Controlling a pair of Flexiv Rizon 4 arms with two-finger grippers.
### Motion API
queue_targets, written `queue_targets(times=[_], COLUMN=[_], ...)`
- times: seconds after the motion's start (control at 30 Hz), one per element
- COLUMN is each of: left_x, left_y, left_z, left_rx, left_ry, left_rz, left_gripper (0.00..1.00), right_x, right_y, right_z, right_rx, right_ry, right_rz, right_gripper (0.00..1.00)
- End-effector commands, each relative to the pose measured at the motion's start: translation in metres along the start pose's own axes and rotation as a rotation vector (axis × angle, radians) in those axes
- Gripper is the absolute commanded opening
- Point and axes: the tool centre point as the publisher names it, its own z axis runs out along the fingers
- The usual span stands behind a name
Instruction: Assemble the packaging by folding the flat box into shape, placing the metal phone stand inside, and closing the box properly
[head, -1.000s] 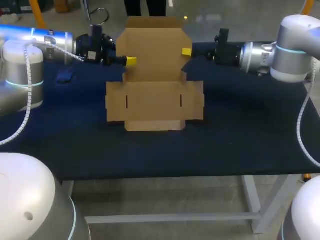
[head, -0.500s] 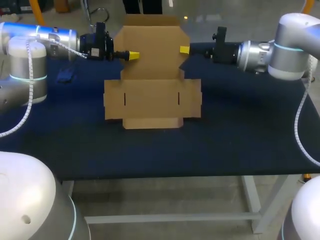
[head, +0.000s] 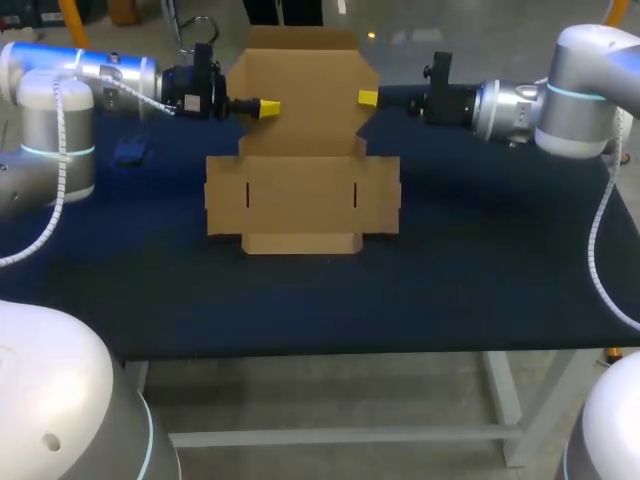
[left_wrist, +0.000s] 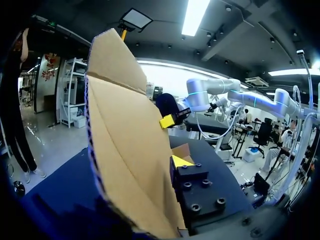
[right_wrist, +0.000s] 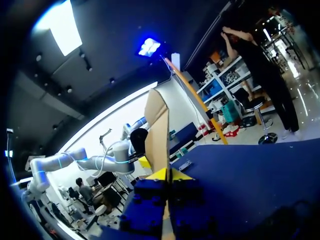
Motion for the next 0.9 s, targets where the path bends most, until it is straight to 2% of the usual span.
queue_targets(times=[0.03,0.13,0.23,0.5,0.53,0.6,0.7,0.73,0.9], left_x=[-0.004,-0.003,-0.003,-0.002,-0.003,-0.003,-0.004,-0.004,-0.006], left_y=[0.001,0.001,0.001,0.002,0.002,0.002,0.002,0.001,-0.001], left_z=[0.0,0.0,0.0,0.001,0.001,0.001,0.001,0.001,-0.001], left_rx=[0.001,0.004,0.006,0.008,0.009,0.01,0.011,0.012,0.021], left_ry=[0.017,0.017,0.022,0.038,0.039,0.042,0.042,0.043,0.037], left_rz=[0.002,0.002,0.003,0.008,0.008,0.006,0.005,0.005,0.004], left_gripper=[0.24,0.19,0.0,0.0,0.0,0.0,0.0,0.0,0.0], right_x=[-0.001,-0.001,-0.001,0.001,0.001,0.003,0.009,0.012,0.023], right_y=[0.001,0.002,0.002,0.004,0.004,0.006,0.01,0.012,0.016], right_z=[0.001,0.0,0.0,0.0,0.0,0.0,-0.005,-0.007,-0.021], right_rx=[-0.001,-0.001,0.0,0.003,0.007,0.014,0.026,0.032,0.064], right_ry=[0.009,0.009,0.01,0.022,0.025,0.027,0.019,0.012,-0.028], right_rz=[-0.004,-0.006,-0.007,-0.008,-0.007,-0.008,-0.025,-0.034,-0.059], right_gripper=[0.0,0.0,0.0,0.0,0.05,0.42,0.88,0.93,0.92])
